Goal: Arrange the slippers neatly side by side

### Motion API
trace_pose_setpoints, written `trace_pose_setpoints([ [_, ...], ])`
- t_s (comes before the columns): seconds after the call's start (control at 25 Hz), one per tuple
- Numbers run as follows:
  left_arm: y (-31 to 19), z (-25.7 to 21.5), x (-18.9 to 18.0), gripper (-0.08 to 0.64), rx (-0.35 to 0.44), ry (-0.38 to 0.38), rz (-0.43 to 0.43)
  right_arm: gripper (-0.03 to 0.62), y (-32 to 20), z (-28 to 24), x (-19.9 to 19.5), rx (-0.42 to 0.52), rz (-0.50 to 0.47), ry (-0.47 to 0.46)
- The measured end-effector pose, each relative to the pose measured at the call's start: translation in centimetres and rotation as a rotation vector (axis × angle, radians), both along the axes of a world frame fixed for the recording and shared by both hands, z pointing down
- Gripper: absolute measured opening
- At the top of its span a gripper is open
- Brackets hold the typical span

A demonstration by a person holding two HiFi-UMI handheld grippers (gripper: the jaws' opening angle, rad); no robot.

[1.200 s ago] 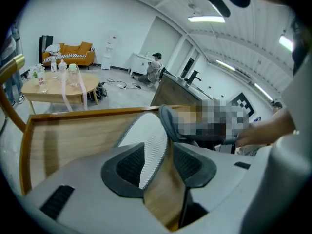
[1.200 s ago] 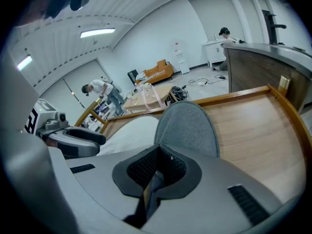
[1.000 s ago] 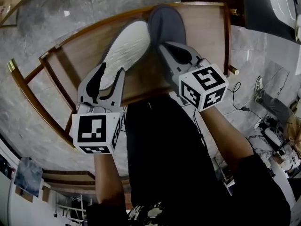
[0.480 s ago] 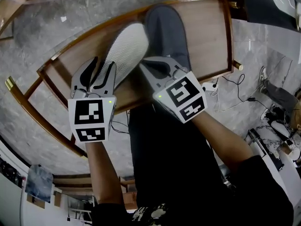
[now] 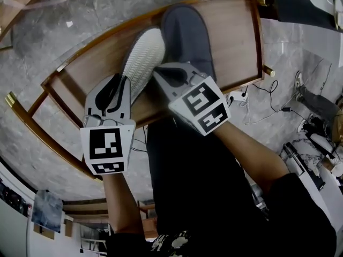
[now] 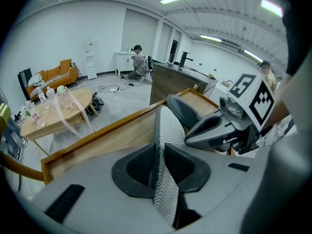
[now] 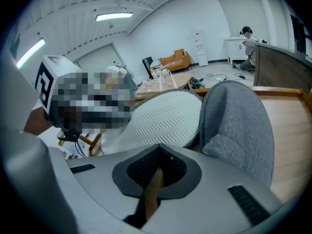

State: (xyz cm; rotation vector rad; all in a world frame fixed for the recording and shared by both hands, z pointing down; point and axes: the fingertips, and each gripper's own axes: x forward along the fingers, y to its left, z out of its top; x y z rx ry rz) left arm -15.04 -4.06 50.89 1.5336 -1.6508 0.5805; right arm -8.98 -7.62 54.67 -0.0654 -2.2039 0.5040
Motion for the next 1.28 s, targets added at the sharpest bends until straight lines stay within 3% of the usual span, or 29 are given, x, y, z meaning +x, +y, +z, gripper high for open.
trace_pose_setpoints([
  [0.12, 1.0, -1.4, 0.8, 0.053, 0.029, -0.001, -0.054, 0.000, 0.4, -0.4, -0.6, -0.011, -0.004, -0.020],
  [0.36, 2.6, -3.8, 2.2, 0.031, 0.088, 0.068, -0.208, 0.000, 1.7, -0.9, -2.4, -0.037, -0.025, -0.069],
  [0.48, 2.0, -4.2, 2.7, 0.031, 0.106, 0.064, -0.214, 0.000, 1.5, -1.0, -3.1, -0.043, -0.012, -0.087],
  [0.68, 0.4, -3.8, 4.6, 0.034, 0.174, 0.193, -0.253, -0.001, 0.7, -0.9, -4.0, -0.087, -0.013, -0.132],
  [0.8, -0.8, -3.4, 5.6, 0.040, 0.208, 0.232, -0.262, -0.001, 0.1, -0.8, -3.9, -0.075, -0.018, -0.130],
  [1.04, -2.3, -3.1, 6.2, 0.043, 0.257, 0.319, -0.309, 0.000, -1.3, -1.9, -2.4, -0.057, 0.008, -0.154],
  [1.16, -3.1, -3.7, 6.8, 0.076, 0.282, 0.378, -0.298, 0.000, -1.7, -2.8, -1.0, -0.055, 0.026, -0.187],
  [1.28, -3.8, -4.6, 7.2, 0.108, 0.300, 0.392, -0.275, 0.000, -2.7, -4.2, 0.4, -0.015, 0.070, -0.241],
])
